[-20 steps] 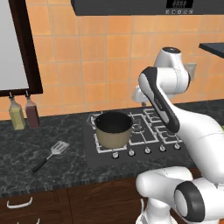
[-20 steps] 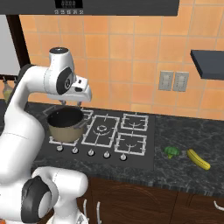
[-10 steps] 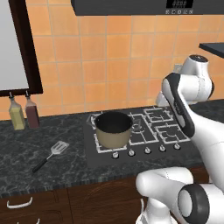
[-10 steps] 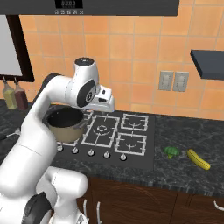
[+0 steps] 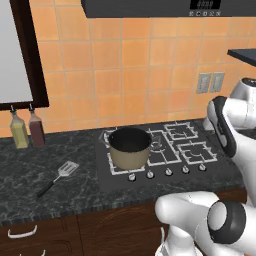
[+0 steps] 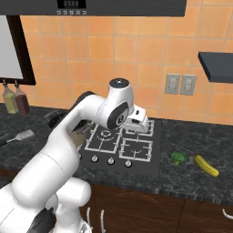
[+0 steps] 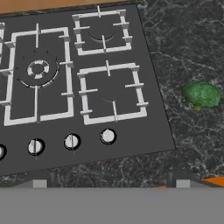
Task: Put the cucumber and broccoli in the pot. Retrieve the spatula and lightly stir the vegetables in the pot.
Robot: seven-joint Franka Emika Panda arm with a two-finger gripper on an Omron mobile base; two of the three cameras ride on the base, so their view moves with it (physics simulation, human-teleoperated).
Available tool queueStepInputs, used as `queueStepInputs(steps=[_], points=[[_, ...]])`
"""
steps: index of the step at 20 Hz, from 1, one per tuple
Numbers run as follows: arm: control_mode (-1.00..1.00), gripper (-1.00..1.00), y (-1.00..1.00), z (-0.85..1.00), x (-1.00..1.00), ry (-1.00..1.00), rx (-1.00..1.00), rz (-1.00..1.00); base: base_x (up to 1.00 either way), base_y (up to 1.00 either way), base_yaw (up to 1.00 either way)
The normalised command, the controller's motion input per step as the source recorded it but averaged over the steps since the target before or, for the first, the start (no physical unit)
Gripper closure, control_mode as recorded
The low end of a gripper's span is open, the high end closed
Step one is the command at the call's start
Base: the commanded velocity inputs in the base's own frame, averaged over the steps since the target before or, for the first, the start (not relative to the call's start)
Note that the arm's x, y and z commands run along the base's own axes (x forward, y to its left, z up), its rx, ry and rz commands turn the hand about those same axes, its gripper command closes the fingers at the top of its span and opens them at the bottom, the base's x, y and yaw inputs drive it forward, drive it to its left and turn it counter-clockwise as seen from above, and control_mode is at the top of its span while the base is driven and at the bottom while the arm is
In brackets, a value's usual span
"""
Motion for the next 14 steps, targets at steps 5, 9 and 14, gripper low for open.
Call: queueStepInputs(steps=[5, 9, 14], points=[[-1.0, -1.0, -1.0, -0.35, 0.0, 0.0, 0.0, -0.08, 0.0, 0.0, 0.0], [-1.0, -1.0, -1.0, -0.34, 0.04, 0.07, 0.0, -0.07, 0.0, 0.0, 0.0], [-1.0, -1.0, -1.0, -0.27, 0.18, 0.05, 0.0, -0.05, 0.0, 0.0, 0.0]])
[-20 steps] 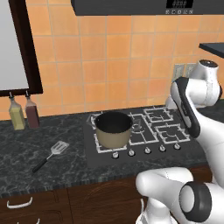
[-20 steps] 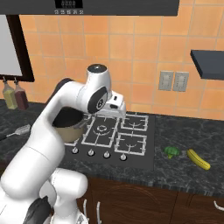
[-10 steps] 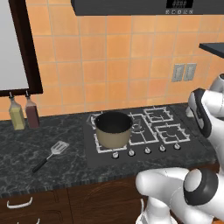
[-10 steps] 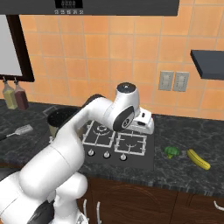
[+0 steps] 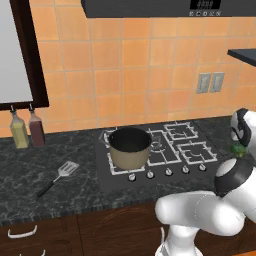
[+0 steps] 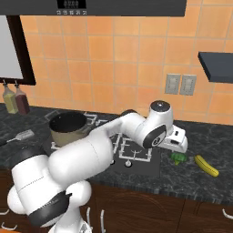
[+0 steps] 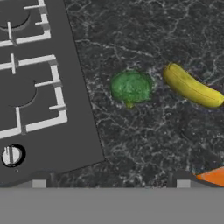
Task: Put the cucumber and broccoli in the pot. Retrieve the spatula and lightly stir the vegetables in the pot.
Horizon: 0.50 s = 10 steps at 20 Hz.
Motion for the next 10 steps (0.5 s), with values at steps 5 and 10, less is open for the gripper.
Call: queueStepInputs(steps=[5, 10], points=[[-1.0, -1.0, -0.84, -0.26, 0.22, 0.0, 0.0, -0.01, 0.0, 0.0, 0.0], [-1.0, -1.0, -0.53, -0.28, 0.38, 0.0, 0.0, 0.0, 0.0, 0.0, 0.0]])
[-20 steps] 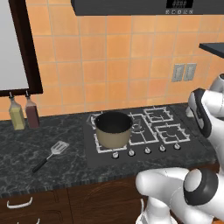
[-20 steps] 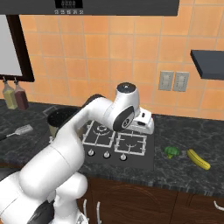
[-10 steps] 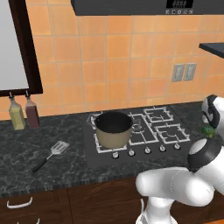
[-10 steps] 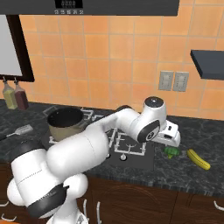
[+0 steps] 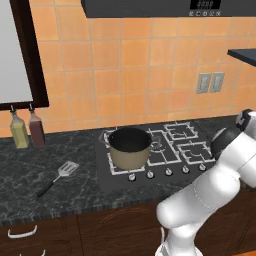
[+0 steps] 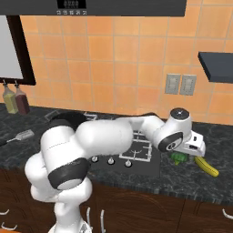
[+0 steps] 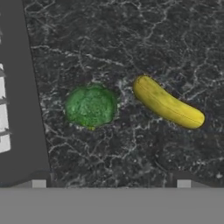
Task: Put the cucumber and broccoli in the pot. Retrieve the spatula and lightly stir the vegetables in the pot.
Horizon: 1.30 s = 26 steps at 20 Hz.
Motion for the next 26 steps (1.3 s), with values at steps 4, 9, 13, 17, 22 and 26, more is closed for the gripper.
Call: queueStepInputs(steps=[4, 9, 13, 17, 22, 26], points=[[-1.0, -1.0, -0.54, -0.34, 0.47, 0.0, 0.0, 0.02, 0.0, 0.0, 0.0], [-1.0, -1.0, -0.55, -0.34, 0.35, 0.03, 0.0, 0.07, 0.0, 0.0, 0.0], [-1.0, -1.0, -0.52, -0.06, 0.11, 0.03, 0.0, 0.11, 0.0, 0.0, 0.0], [-1.0, -1.0, -0.41, 0.11, 0.01, 0.0, 0.0, 0.1, 0.0, 0.0, 0.0], [-1.0, -1.0, -0.27, 0.72, 0.02, 0.0, 0.02, 0.06, 0.0, 0.0, 0.0], [-1.0, -1.0, -0.32, 1.0, 0.0, 0.0, 0.08, 0.01, 0.0, 0.0, 0.0]])
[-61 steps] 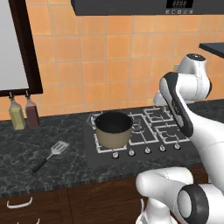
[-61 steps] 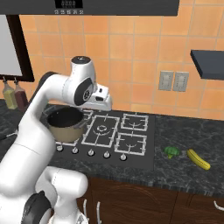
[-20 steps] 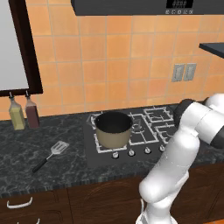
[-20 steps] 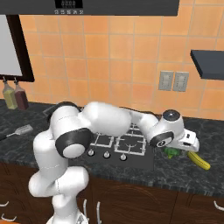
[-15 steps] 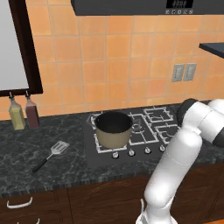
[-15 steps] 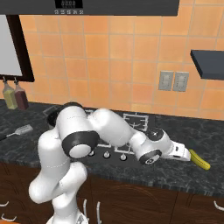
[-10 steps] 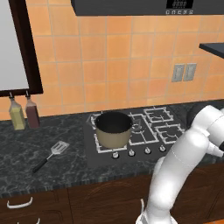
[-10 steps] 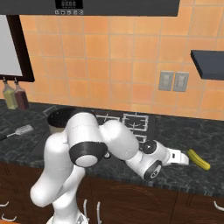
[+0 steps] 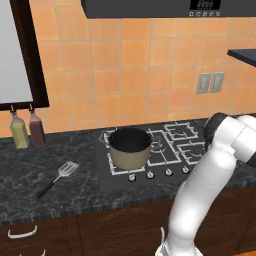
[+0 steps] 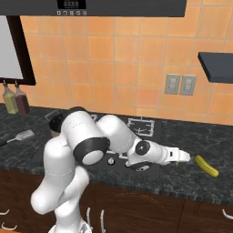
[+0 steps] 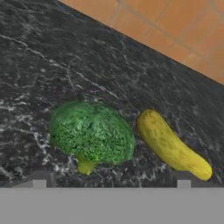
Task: Put the cucumber and broccoli in the pot. Retrieve the spatula and lightly stir the vegetables in the pot.
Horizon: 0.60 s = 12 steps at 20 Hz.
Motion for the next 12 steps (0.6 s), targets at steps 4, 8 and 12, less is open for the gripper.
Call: queueStepInputs(steps=[4, 8, 12], points=[[-1.0, -1.0, -0.49, 1.0, -0.01, 0.0, 0.16, 0.0, 0.0, 0.0, 0.0], [-1.0, -1.0, -0.53, 1.0, -0.02, 0.02, 0.25, 0.0, 0.0, 0.0, 0.0], [-1.0, -1.0, -0.59, 0.96, 0.0, 0.11, 0.31, 0.0, 0.0, 0.0, 0.0]])
